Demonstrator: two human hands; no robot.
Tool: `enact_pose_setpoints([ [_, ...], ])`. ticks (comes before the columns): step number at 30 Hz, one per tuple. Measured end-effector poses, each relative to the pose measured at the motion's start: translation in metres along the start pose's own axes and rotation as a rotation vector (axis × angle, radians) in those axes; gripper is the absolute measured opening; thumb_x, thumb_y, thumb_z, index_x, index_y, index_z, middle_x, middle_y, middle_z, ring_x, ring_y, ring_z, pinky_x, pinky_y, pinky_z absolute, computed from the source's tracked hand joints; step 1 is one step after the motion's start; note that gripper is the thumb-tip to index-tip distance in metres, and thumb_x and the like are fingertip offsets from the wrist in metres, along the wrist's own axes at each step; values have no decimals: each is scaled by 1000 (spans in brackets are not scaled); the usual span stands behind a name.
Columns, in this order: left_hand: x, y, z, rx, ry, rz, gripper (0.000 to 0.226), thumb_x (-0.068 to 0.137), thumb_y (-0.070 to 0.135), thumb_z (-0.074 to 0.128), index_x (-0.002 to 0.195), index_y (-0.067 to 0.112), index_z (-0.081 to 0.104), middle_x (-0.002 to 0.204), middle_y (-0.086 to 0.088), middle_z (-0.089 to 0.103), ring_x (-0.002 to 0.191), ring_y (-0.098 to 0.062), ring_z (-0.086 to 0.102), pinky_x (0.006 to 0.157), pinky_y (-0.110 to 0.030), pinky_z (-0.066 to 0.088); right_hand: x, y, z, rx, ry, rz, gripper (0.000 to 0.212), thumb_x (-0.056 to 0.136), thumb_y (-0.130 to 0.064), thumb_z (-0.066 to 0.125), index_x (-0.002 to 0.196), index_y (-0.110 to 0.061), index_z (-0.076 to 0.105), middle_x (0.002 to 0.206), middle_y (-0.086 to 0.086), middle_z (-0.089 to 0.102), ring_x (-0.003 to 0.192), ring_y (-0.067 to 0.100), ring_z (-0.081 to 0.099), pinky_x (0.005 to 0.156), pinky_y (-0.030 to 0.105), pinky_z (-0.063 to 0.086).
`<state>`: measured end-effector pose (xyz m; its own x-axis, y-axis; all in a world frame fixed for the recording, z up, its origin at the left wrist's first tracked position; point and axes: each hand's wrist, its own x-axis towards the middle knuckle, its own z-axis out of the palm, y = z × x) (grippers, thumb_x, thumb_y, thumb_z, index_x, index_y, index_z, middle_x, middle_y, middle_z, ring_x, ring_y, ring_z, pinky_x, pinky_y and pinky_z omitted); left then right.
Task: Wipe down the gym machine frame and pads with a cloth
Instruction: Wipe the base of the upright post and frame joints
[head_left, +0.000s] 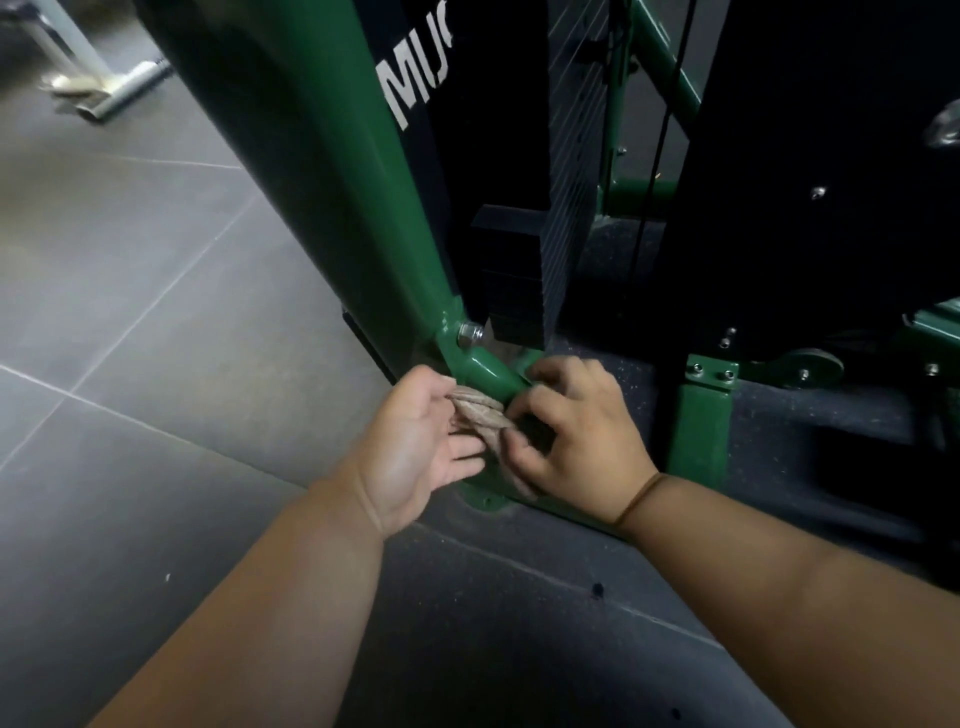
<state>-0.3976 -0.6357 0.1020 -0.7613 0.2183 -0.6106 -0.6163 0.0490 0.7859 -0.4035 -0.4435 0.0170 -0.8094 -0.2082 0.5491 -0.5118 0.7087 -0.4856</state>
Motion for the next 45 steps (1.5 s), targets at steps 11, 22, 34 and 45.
enact_pose_setpoints([
  [11,-30,8,15,784,400,350,28,92,41,67,81,15,68,62,3,63,56,-16,58,62,-45,52,22,0,-41,85,6,401,16,87,-35,78,85,-27,64,75,-9,63,74,18,64,66,33,52],
  [22,-34,-6,3,833,496,341,29,91,11,59,78,36,68,58,5,63,42,-8,48,47,-29,37,21,-40,0,348,-167,336,70,99,-55,59,159,-25,39,150,-1,54,138,14,49,116,30,39],
  [34,-36,5,7,766,773,608,15,86,17,67,77,28,60,67,11,62,60,-9,57,56,-31,48,16,6,8,211,-387,441,62,81,-80,58,125,-36,56,102,-9,74,94,18,70,84,34,57],
  [45,-16,-17,26,1264,627,866,46,82,9,68,126,21,73,130,7,64,115,-19,57,100,-33,51,-68,73,-6,201,-613,700,55,80,-65,73,124,-36,58,87,-10,79,83,7,75,87,36,60],
])
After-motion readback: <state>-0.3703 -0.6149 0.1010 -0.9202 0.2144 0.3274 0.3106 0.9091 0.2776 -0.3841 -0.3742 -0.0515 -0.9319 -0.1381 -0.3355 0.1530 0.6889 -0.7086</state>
